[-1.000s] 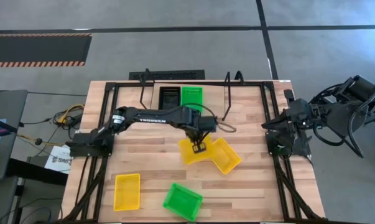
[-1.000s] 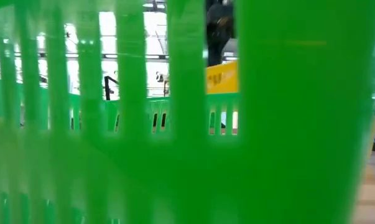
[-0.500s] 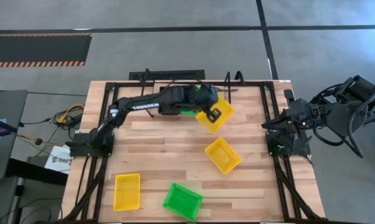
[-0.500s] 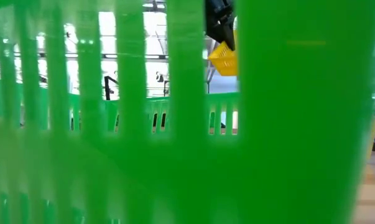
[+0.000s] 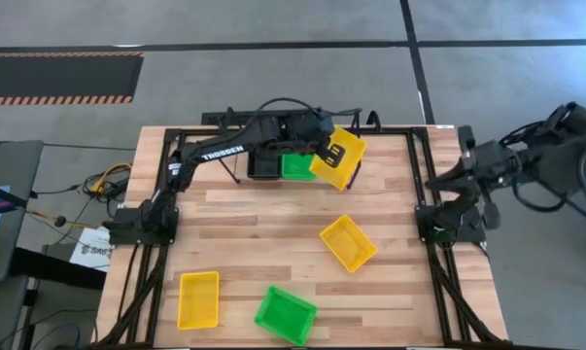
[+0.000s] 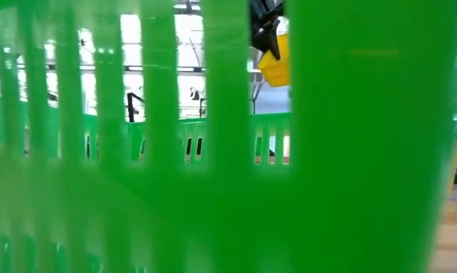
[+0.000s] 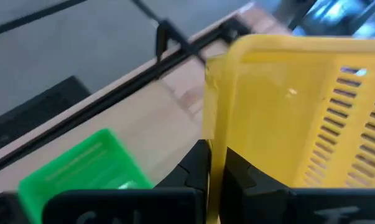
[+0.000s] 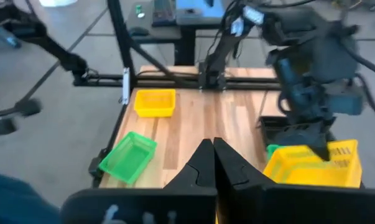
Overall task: Stack baskets on shelf by color
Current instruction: Put the top left yellow bin on the shelf
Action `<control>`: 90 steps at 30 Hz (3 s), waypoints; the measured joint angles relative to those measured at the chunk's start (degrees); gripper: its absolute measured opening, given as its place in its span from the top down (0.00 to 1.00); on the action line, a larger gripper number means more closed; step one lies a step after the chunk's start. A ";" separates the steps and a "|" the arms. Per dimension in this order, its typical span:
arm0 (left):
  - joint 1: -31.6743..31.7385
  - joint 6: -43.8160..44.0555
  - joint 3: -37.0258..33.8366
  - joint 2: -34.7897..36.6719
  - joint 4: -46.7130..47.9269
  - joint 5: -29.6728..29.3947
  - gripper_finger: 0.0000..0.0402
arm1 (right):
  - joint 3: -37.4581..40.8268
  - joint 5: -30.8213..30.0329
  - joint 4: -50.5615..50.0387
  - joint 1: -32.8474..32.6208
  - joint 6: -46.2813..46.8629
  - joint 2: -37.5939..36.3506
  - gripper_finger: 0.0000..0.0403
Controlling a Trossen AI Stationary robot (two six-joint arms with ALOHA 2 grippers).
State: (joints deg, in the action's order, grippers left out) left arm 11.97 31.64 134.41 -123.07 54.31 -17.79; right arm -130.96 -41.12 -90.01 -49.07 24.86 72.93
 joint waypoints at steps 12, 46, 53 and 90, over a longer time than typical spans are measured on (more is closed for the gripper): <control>-0.02 8.88 -5.40 0.32 -10.43 0.78 1.00 | 0.00 -2.47 0.00 -0.03 -3.10 -4.46 1.00; 4.39 25.13 -19.18 -0.38 -10.94 -0.37 1.00 | 0.00 0.74 0.00 -0.03 -5.88 -3.89 0.99; 4.39 25.24 -19.34 -2.72 -11.99 2.61 1.00 | 0.00 0.74 0.01 -0.03 -5.85 -3.89 0.99; 5.29 21.93 -18.58 -4.61 -10.26 3.86 1.00 | 0.00 0.79 0.00 -0.03 -5.26 -3.89 0.99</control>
State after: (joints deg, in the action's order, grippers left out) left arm 17.25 53.57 115.83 -127.68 44.04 -13.93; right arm -130.96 -40.34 -90.02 -49.10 19.59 69.04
